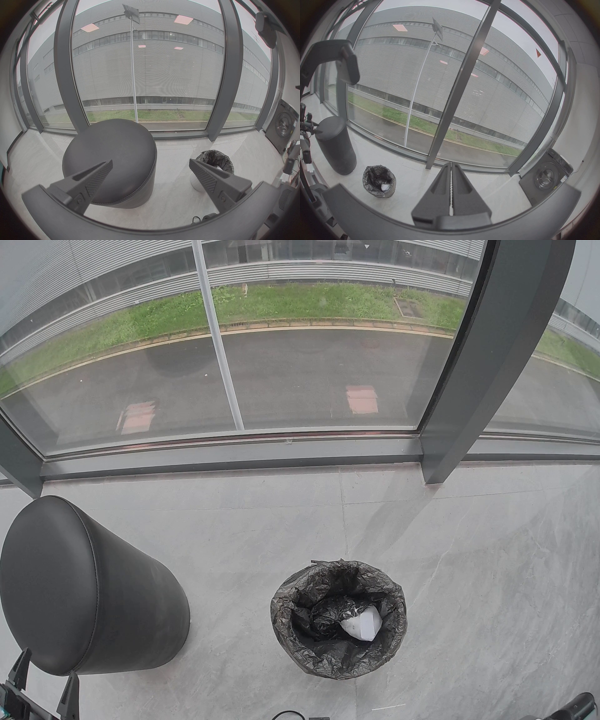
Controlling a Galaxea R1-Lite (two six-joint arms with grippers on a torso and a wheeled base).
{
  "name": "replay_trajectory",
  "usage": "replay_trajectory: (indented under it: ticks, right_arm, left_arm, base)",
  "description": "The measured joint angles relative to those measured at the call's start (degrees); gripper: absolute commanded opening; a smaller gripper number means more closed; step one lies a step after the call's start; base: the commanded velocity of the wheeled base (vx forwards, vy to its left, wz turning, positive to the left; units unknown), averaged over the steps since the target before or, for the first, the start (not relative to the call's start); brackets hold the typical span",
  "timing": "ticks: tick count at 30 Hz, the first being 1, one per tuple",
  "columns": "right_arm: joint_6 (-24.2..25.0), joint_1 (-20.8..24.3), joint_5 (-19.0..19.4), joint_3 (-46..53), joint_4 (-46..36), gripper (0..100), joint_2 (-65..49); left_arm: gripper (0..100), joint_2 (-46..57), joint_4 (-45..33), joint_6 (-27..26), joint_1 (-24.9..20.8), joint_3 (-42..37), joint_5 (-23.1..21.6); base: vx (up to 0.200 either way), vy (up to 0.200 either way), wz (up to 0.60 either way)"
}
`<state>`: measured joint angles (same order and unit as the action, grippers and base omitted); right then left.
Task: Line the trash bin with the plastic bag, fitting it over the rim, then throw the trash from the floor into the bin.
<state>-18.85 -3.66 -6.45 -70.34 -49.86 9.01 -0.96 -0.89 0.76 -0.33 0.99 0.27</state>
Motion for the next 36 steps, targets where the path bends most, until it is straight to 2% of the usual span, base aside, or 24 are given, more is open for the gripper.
replay_trajectory:
  ticks: [4, 9, 17, 24, 27, 36]
  right_arm:
    - [0.0, 0.0, 1.8, 2.6, 0.1, 0, -2.5]
    - [0.0, 1.7, 1.9, 4.9, 1.6, 0, -4.2]
    - [0.3, 3.5, 3.0, 13.0, 8.7, 0, -7.3]
    - [4.8, 3.6, 3.4, 19.8, 11.8, 0, -8.1]
    - [6.7, 3.6, 3.5, 25.4, 17.2, 0, -8.3]
    - [9.9, 3.6, 4.8, 49.6, 44.9, 0, -8.3]
  left_arm:
    - [100, 0.0, 0.0, 0.0, 0.0, 0.0, 0.0]
    - [100, 0.0, 0.0, 0.0, 0.0, 0.0, 0.0]
    - [100, 0.0, 0.0, 0.0, 0.0, 0.0, 0.0]
    - [100, 0.0, 0.0, 0.0, 0.0, 0.0, 0.0]
    - [100, 0.0, 0.0, 0.0, 0.0, 0.0, 0.0]
    - [100, 0.0, 0.0, 0.0, 0.0, 0.0, 0.0]
  base:
    - [0.000, 0.000, 0.00]
    - [0.000, 0.000, 0.00]
    - [0.000, 0.000, 0.00]
    - [0.000, 0.000, 0.00]
    - [0.000, 0.000, 0.00]
    - [0.000, 0.000, 0.00]
